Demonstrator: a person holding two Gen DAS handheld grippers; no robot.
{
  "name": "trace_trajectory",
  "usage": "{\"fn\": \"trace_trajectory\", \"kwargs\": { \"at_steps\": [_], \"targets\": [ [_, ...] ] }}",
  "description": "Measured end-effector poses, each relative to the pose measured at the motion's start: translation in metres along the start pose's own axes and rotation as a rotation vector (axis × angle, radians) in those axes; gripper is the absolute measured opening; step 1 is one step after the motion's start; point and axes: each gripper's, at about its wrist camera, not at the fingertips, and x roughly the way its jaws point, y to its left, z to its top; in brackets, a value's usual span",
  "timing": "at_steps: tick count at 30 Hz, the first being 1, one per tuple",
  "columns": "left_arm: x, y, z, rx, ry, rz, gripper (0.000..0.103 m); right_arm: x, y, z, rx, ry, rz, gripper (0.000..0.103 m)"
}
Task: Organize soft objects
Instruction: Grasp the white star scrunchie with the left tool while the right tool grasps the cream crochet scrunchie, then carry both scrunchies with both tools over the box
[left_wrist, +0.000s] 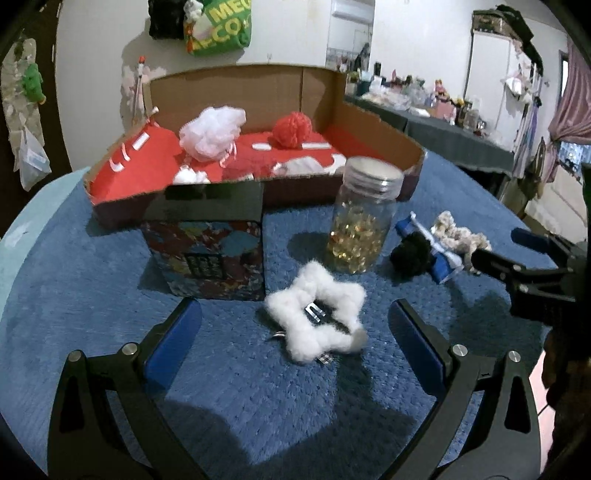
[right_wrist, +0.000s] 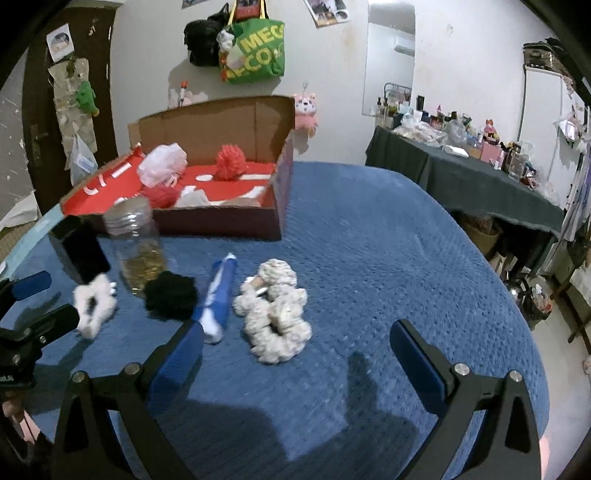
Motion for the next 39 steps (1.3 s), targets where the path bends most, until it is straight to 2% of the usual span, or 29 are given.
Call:
{"fn": "trace_trajectory", "kwargs": {
  "at_steps": [4,6,7,8,11,13,14,16,17,18,25,31,39],
  "targets": [
    [0.014,-0.001,0.0,0.009,0.052,0.006,0.102,0.017,-0.006,0.005,-0.025,0.047,-0.007,0.1],
    [0.019,-0.002,0.001,0.019,0.072,0.011,0.099,0.023,-0.007,0.008,-0.035,0.065,-0.007,0.096],
    [0.021,-0.002,0.001,0.02,0.078,0.013,0.093,0.026,-0.007,0.008,-0.043,0.071,-0.009,0.095],
    [0.024,-0.001,0.001,0.021,0.088,0.012,0.083,0.028,-0.006,0.009,-0.051,0.078,-0.011,0.093],
    [0.032,-0.002,0.002,0.021,0.127,-0.014,0.068,0.035,-0.005,0.01,-0.061,0.099,-0.002,0.087],
    [0.034,-0.003,0.001,0.032,0.133,-0.018,0.057,0.034,-0.005,0.01,-0.056,0.096,0.033,0.083],
    [0.033,-0.005,0.001,0.044,0.131,-0.024,0.052,0.033,-0.004,0.01,-0.06,0.093,0.045,0.077],
    [0.03,-0.007,0.001,0.056,0.128,-0.04,0.05,0.032,-0.001,0.008,-0.073,0.085,0.067,0.058],
    [0.029,-0.008,0.001,0.059,0.128,-0.046,0.049,0.03,-0.001,0.007,-0.064,0.081,0.1,0.037],
    [0.028,-0.008,0.001,0.061,0.126,-0.05,0.048,0.029,-0.001,0.006,-0.052,0.077,0.109,0.033],
    [0.017,-0.006,-0.002,0.064,0.114,-0.089,0.048,-0.001,0.005,0.003,-0.038,-0.009,0.096,0.031],
    [-0.002,0.001,-0.006,0.063,0.085,-0.106,0.048,-0.032,0.022,0.0,-0.019,-0.065,0.18,0.031],
    [-0.019,0.016,-0.015,0.059,0.064,-0.113,0.048,-0.046,0.067,-0.016,-0.066,-0.066,0.268,0.031]
  ]
}}
